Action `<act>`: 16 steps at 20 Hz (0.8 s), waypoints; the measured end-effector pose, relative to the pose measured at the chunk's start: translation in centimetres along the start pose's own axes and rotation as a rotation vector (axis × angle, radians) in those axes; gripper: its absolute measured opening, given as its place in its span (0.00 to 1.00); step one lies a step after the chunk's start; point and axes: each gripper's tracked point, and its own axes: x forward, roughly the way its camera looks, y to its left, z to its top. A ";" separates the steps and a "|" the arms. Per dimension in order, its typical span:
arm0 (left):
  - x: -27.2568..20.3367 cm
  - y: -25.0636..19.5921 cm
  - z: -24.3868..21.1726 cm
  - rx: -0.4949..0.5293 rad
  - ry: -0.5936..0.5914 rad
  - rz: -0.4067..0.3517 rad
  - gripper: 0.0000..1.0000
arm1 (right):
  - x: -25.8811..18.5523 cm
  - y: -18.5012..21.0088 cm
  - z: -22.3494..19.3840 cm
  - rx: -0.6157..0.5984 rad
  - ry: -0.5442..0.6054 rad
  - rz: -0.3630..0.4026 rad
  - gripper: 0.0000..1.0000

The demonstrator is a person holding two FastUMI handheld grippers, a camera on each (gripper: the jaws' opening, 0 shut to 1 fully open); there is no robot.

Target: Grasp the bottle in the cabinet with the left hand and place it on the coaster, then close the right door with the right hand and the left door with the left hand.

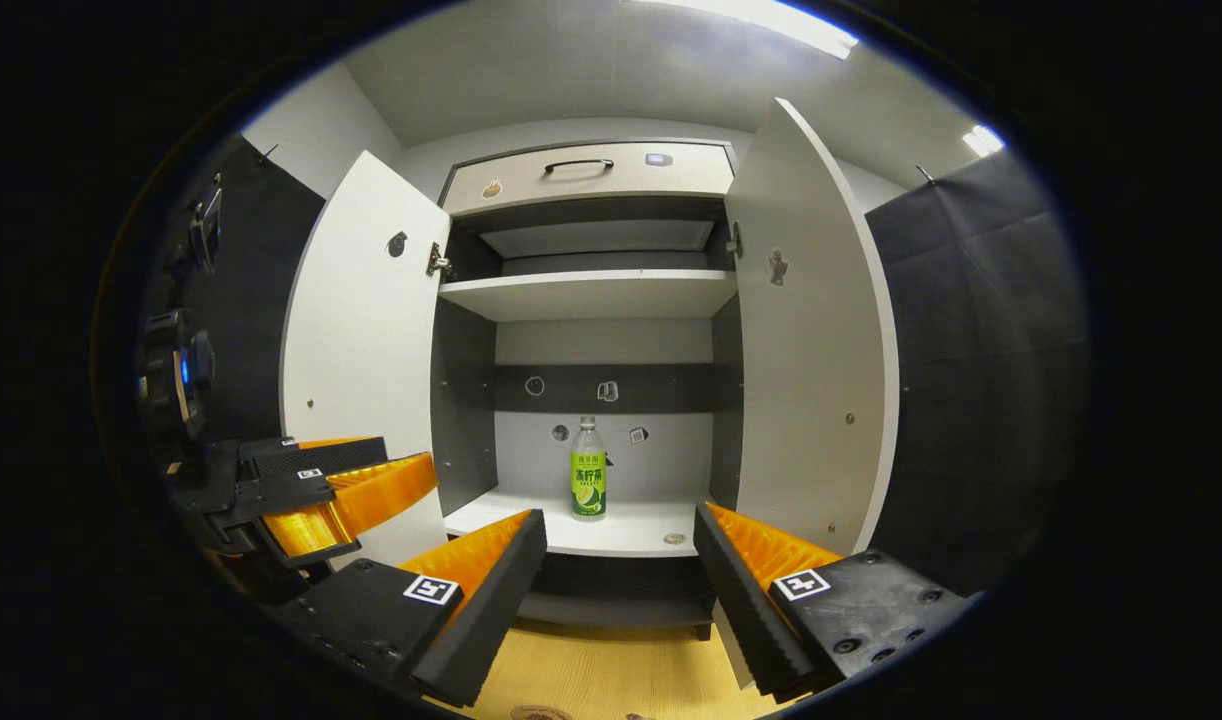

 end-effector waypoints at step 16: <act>16.0 2.2 -3.9 0.053 0.015 0.080 0.94 | 7.9 -4.5 1.2 0.029 -0.083 0.036 0.98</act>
